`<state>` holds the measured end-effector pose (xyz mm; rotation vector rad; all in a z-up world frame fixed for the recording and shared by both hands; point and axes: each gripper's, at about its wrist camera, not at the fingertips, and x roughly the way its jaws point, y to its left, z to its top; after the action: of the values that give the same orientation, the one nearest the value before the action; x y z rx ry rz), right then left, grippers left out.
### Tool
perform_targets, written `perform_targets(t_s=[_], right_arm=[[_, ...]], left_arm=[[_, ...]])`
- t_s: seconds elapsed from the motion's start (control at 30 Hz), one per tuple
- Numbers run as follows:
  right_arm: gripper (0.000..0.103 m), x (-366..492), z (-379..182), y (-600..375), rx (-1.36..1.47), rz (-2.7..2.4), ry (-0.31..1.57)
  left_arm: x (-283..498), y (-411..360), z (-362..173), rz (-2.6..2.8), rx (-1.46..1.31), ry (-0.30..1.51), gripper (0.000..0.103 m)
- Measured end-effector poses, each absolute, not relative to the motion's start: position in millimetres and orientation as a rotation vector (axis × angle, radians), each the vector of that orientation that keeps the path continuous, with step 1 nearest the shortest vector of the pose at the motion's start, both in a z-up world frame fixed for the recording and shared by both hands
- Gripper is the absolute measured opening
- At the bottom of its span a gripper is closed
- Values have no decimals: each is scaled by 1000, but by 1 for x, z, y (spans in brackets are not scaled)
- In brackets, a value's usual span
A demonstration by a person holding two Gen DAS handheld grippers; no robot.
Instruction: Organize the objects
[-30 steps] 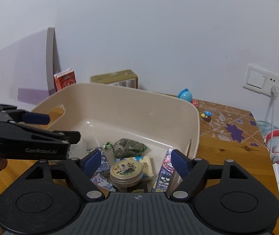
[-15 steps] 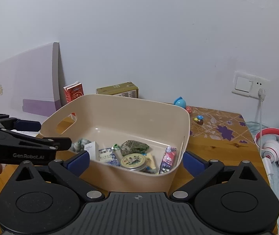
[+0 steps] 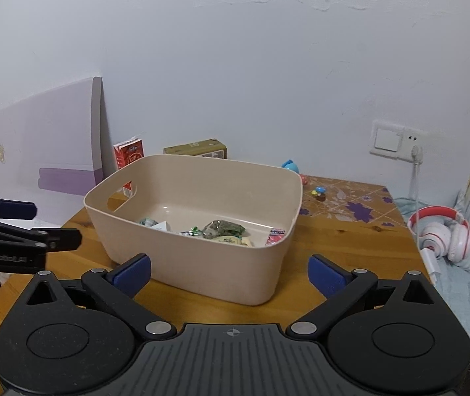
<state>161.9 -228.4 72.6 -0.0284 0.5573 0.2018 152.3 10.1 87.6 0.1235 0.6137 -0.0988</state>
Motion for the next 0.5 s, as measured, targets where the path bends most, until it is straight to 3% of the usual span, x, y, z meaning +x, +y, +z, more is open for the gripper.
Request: perform_targets(t_s=[0.5], right_arm=[[103, 102, 76, -229, 4, 230, 516]], left_arm=[[88, 15, 80, -106, 119, 619, 84]])
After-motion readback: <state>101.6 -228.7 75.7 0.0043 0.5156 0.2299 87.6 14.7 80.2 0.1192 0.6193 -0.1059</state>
